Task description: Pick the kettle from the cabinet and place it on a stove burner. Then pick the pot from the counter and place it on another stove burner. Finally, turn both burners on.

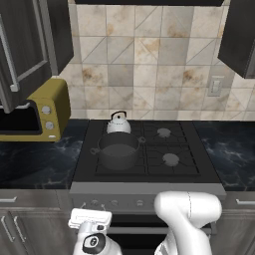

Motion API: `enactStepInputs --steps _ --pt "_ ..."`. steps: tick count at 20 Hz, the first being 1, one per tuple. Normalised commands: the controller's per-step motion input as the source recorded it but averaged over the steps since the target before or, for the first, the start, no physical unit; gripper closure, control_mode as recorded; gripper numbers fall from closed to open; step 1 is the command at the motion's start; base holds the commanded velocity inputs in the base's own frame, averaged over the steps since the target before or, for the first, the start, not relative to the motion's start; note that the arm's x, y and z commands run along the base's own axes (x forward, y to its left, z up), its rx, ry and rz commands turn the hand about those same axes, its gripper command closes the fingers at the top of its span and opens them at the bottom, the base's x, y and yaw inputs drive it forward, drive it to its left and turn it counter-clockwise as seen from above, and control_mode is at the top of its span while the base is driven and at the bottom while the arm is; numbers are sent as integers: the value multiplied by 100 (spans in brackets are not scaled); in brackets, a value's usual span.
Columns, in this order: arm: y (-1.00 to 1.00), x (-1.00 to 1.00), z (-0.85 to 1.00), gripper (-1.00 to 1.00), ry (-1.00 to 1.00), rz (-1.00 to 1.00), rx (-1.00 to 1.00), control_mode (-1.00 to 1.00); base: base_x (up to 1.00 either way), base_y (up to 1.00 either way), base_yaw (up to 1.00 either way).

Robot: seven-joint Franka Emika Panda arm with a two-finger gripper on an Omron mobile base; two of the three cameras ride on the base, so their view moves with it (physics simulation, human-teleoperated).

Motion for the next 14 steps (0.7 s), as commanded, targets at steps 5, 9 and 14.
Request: enactStepInputs --steps 5,9,14 --pt "0 -8 0 -100 -6 0 -2 -100 0 0 0" --pt "0 0 1 -100 -5 0 -2 -100 0 0 0" --pt "0 1 0 -100 -1 0 -1 -100 0 0 0"
